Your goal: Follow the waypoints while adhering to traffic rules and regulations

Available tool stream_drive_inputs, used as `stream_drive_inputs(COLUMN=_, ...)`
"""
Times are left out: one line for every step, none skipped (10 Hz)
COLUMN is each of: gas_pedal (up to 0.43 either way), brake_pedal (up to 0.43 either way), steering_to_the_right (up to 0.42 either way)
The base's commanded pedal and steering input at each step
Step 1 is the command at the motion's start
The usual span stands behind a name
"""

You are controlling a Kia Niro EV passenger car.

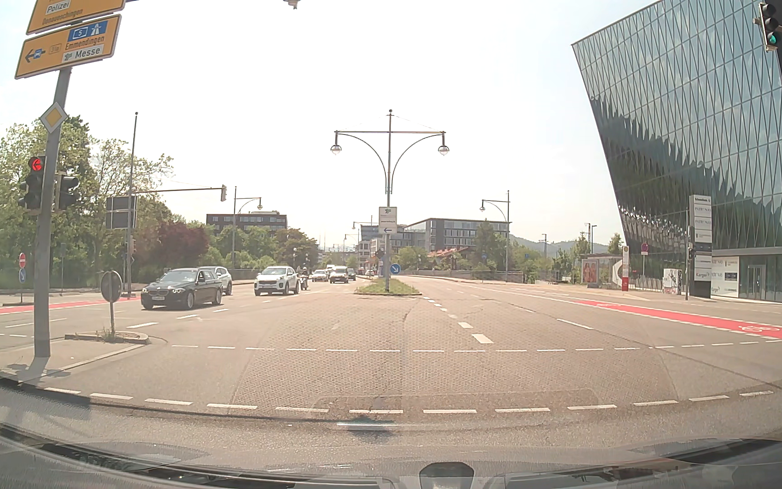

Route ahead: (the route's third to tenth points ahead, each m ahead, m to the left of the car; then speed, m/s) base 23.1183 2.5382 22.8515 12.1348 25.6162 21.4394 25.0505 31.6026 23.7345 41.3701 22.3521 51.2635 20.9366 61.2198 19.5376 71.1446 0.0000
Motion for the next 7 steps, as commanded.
stream_drive_inputs(gas_pedal=0.0, brake_pedal=0.256, steering_to_the_right=-0.006)
stream_drive_inputs(gas_pedal=0.0, brake_pedal=0.256, steering_to_the_right=-0.006)
stream_drive_inputs(gas_pedal=0.0, brake_pedal=0.25, steering_to_the_right=-0.006)
stream_drive_inputs(gas_pedal=0.0, brake_pedal=0.256, steering_to_the_right=-0.006)
stream_drive_inputs(gas_pedal=0.0, brake_pedal=0.25, steering_to_the_right=-0.006)
stream_drive_inputs(gas_pedal=0.0, brake_pedal=0.256, steering_to_the_right=-0.006)
stream_drive_inputs(gas_pedal=0.0, brake_pedal=0.256, steering_to_the_right=-0.006)
